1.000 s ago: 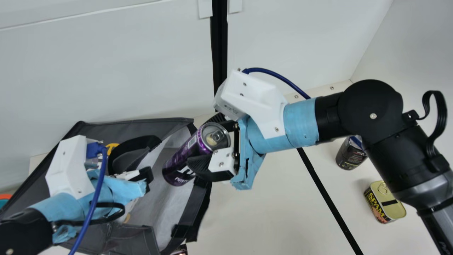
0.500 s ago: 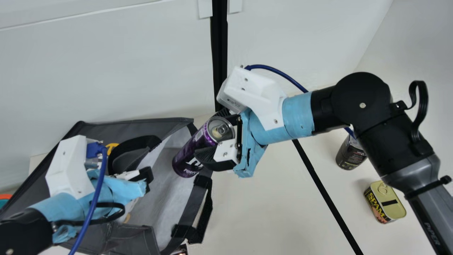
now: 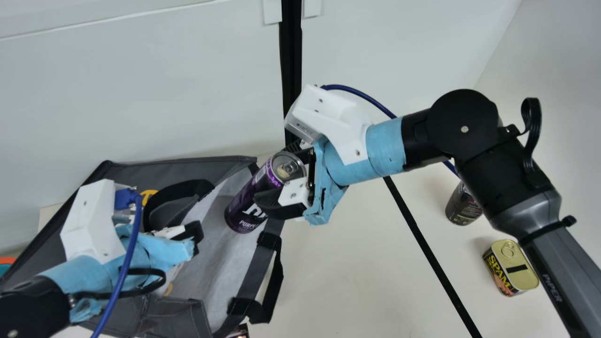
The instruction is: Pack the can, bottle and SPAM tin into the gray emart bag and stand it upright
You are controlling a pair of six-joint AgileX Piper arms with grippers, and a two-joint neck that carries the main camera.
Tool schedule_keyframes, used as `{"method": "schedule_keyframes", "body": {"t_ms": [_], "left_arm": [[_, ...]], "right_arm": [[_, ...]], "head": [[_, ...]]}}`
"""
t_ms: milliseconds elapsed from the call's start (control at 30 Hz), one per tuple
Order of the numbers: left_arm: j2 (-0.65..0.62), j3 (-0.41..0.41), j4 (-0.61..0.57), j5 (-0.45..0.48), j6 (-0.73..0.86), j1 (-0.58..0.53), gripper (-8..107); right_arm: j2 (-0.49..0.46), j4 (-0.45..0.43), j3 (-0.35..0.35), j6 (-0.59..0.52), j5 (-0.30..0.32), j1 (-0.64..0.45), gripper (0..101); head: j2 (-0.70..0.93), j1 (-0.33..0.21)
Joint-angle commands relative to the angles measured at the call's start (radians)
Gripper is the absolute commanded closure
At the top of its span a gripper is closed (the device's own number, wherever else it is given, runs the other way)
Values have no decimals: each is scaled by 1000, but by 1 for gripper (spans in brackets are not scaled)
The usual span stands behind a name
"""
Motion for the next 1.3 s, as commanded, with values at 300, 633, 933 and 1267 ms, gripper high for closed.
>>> {"method": "schedule_keyframes", "body": {"t_ms": [300,633,933,1267], "left_arm": [[0,0,0,0,0,0,107],[0,0,0,0,0,0,107],[0,0,0,0,0,0,107],[0,0,0,0,0,0,107]], "right_arm": [[40,27,-8,-7,0,-7,101],[61,46,38,-22,-47,28,101],[74,70,92,-45,-102,74,101],[100,98,147,-71,-163,123,101]], "head": [[-1,-23],[-1,-23],[-1,-23],[-1,-23]]}}
